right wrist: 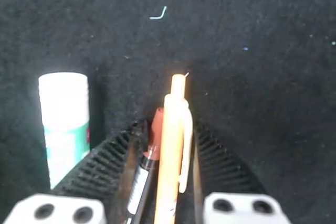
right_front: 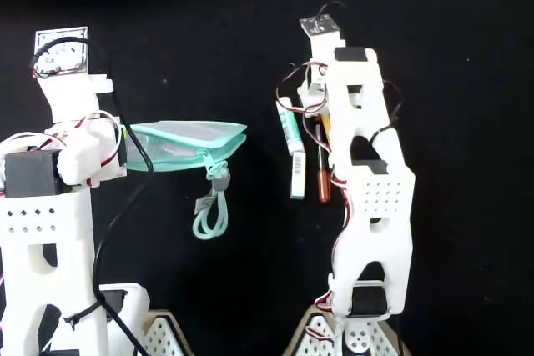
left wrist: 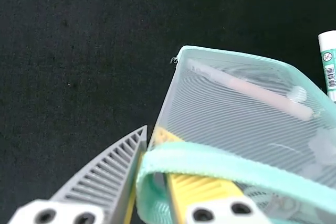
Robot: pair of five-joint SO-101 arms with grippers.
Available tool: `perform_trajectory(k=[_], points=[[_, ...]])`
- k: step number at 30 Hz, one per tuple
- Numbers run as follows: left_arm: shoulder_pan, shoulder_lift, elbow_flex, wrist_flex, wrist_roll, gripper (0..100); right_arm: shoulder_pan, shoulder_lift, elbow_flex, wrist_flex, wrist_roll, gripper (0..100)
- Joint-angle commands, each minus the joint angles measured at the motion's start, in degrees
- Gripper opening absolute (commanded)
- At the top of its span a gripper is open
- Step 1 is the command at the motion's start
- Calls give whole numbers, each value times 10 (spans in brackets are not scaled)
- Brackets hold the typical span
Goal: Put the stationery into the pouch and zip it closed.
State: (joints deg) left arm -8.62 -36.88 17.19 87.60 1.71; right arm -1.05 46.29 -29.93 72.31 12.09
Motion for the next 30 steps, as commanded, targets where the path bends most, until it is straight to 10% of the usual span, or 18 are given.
perform_trajectory(k=[1, 30], points=[[-2, 7, 3, -8, 4, 30, 18, -30, -35, -7, 4, 137], [-2, 6, 3, -8, 4, 30, 47, 110, -217, 54, 20, 177]])
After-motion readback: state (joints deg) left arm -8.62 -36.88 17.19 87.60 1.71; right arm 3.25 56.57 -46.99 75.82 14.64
